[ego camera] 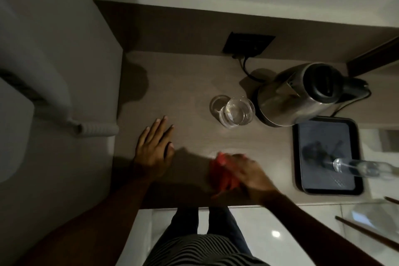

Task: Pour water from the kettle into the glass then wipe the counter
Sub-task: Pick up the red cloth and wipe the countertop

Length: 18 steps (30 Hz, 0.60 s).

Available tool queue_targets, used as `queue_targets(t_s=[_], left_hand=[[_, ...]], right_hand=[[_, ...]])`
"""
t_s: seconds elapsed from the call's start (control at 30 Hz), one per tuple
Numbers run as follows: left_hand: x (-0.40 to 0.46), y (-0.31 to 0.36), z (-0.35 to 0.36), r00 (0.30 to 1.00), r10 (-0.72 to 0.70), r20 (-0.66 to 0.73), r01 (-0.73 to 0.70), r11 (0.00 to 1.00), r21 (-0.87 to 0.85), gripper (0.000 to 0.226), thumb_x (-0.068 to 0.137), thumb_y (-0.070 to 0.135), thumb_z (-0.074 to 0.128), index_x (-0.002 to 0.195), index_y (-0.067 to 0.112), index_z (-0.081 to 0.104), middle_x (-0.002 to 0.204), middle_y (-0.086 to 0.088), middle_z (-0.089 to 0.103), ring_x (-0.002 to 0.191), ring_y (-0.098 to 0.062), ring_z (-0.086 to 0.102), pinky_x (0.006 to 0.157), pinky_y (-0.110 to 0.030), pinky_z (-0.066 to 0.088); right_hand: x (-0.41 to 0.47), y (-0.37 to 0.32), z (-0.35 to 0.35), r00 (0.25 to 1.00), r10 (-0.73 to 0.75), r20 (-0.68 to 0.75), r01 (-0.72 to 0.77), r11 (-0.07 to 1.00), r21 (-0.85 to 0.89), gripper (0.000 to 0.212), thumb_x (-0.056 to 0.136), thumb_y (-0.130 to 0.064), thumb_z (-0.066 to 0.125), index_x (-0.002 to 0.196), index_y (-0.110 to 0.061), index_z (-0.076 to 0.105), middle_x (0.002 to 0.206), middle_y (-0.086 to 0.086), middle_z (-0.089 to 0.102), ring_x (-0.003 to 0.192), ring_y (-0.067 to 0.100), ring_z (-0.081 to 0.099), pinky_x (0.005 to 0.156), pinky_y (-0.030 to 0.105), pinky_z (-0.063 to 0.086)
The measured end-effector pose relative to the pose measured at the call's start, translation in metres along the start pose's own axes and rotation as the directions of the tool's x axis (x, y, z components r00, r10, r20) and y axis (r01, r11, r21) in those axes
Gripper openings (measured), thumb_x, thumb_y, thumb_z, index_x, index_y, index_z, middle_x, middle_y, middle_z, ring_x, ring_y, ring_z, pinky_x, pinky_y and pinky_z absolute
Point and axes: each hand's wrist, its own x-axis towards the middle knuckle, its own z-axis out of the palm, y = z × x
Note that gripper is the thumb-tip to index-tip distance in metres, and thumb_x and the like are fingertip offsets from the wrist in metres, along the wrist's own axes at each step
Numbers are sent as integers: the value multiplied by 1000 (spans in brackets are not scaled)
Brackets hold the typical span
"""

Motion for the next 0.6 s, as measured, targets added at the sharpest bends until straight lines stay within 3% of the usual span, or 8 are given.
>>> queue_targets(t_s=[0.07, 0.17, 0.23, 0.3, 0.4, 0.5, 0.53, 0.6], left_hand=[[1, 0, 1, 1000, -16, 25, 16, 1000, 16, 55, 95, 36, 38, 149, 28, 37, 165, 6, 23, 154, -11, 16, 124, -36, 16], [1, 0, 2, 999, -25, 26, 24, 999, 39, 56, 94, 37, 39, 149, 27, 38, 164, 5, 25, 153, -13, 20, 124, -37, 17], [0, 0, 2, 1000, -14, 20, 13, 999, 49, 55, 94, 36, 40, 148, 26, 40, 163, 2, 28, 152, -16, 24, 122, -38, 20], [0, 1, 1, 1000, -1, 13, 1, 999, 54, 54, 95, 33, 38, 149, 26, 40, 163, 1, 29, 151, -17, 26, 121, -39, 21], [-1, 2, 0, 1000, -8, 15, 7, 999, 53, 54, 96, 32, 36, 149, 26, 39, 163, 2, 29, 151, -16, 25, 122, -37, 19], [-1, 3, 0, 999, -21, 35, 19, 998, 67, 53, 97, 34, 33, 150, 27, 36, 164, 3, 27, 152, -15, 24, 123, -35, 15], [-1, 2, 0, 999, -17, 42, 14, 997, 71, 53, 97, 35, 32, 150, 27, 36, 164, 3, 26, 152, -16, 24, 122, -35, 15], [-1, 1, 1, 999, -11, 52, 7, 997, 81, 53, 98, 37, 30, 150, 27, 34, 164, 3, 27, 152, -17, 24, 122, -37, 16]], right_hand=[[-7, 22, -16, 920, 329, -212, -331, 943, 24, 45, 100, -37, 44, 123, -10, 72, 131, 10, 69, 117, 37, 64, 104, 51, 48], [10, 5, 7, 378, 760, -529, -823, 537, 184, 65, 87, -32, 45, 139, 6, 56, 145, 34, 51, 122, 54, 52, 104, 51, 39], [41, -40, 26, 203, 861, -466, -829, 404, 386, 67, 85, -27, 50, 145, 2, 51, 151, 33, 45, 127, 54, 47, 106, 48, 36], [61, -80, 47, 460, 819, -343, -743, 567, 357, 60, 90, -28, 54, 145, -5, 54, 149, 25, 51, 131, 48, 51, 109, 46, 37], [31, -96, 67, 970, 244, -15, -243, 969, 49, 56, 91, -33, 67, 142, -11, 58, 142, 19, 61, 124, 40, 61, 102, 51, 51], [10, -43, 17, 982, -166, 93, 150, 976, 160, 35, 91, -16, 70, 124, -5, 71, 135, 16, 68, 124, 34, 64, 102, 50, 50], [3, -22, -1, 989, -145, -12, 144, 967, 209, 22, 92, -12, 67, 110, -5, 77, 125, 16, 73, 118, 36, 68, 100, 53, 51], [-8, 0, -26, 915, 281, -290, -240, 956, 172, 29, 92, -17, 54, 108, -4, 75, 120, 20, 72, 110, 42, 68, 97, 58, 49]])
